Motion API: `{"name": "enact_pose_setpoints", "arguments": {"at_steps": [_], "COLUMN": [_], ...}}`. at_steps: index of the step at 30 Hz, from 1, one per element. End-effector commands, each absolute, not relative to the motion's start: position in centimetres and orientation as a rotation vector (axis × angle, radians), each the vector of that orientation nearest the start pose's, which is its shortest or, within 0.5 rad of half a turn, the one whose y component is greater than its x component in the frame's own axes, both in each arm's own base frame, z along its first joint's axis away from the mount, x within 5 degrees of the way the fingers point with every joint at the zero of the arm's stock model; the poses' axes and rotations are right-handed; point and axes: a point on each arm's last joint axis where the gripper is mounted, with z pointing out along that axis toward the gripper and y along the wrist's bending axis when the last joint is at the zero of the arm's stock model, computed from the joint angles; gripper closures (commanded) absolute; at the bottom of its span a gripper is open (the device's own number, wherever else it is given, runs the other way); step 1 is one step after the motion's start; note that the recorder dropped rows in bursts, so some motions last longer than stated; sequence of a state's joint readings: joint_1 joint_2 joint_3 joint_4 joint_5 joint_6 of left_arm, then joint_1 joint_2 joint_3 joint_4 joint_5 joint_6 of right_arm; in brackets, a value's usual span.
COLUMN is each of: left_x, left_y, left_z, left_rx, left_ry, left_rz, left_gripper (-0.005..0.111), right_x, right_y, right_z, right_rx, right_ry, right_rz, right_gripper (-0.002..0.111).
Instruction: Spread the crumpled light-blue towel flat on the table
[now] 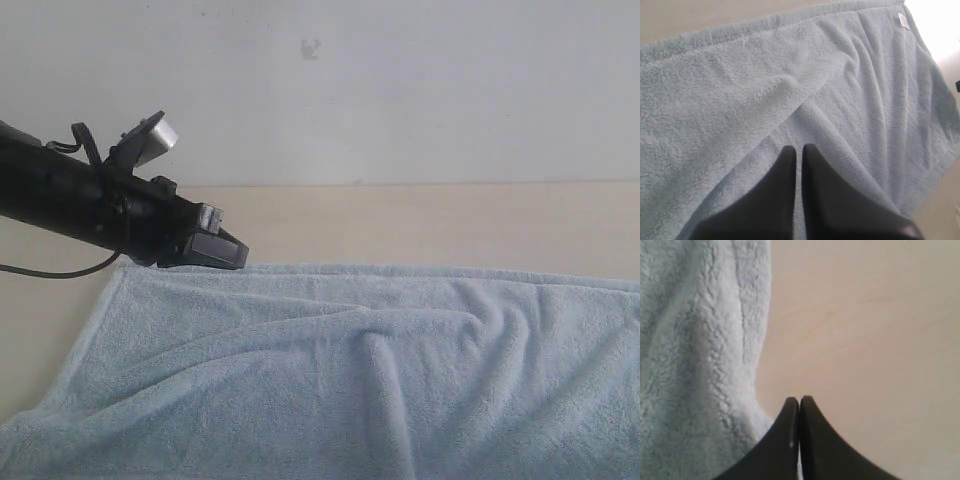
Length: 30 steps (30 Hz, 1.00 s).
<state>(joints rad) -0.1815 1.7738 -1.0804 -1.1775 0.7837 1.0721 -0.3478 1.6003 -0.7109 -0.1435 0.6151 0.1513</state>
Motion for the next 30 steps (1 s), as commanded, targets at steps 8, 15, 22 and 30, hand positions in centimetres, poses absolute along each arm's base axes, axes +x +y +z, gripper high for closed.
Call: {"name": "enact_pose_setpoints", "arguments": {"at_steps": [8,15,22,30], "left_x": [33.7,33.7,33.6,33.7], "left_y": [-12.4,-12.4,-12.4,-12.3], "left_z": [21.3,21.3,21.3,21.3], "left_rx": [0.538,0.538,0.542,0.547], "left_ry": [2.375,2.375,2.375,2.371], "left_rz": [-0.966,-0.966,-0.968,-0.959], "left_gripper": [0.103,0.103,0.103,0.103], "right_x": [24.9,24.9,23.1,22.8], "right_y": [-3.3,-3.5,-8.0,-9.5], "right_z": [13.0,12.8,13.5,16.0], "right_rx": [0.195,0.162,0.406,0.549], "right_ry": [3.033,3.055,3.124,2.916], "right_rz": [0.337,0.196,-0.627,-0.899], "right_gripper": [0.109,0.109,0.109,0.109]}}
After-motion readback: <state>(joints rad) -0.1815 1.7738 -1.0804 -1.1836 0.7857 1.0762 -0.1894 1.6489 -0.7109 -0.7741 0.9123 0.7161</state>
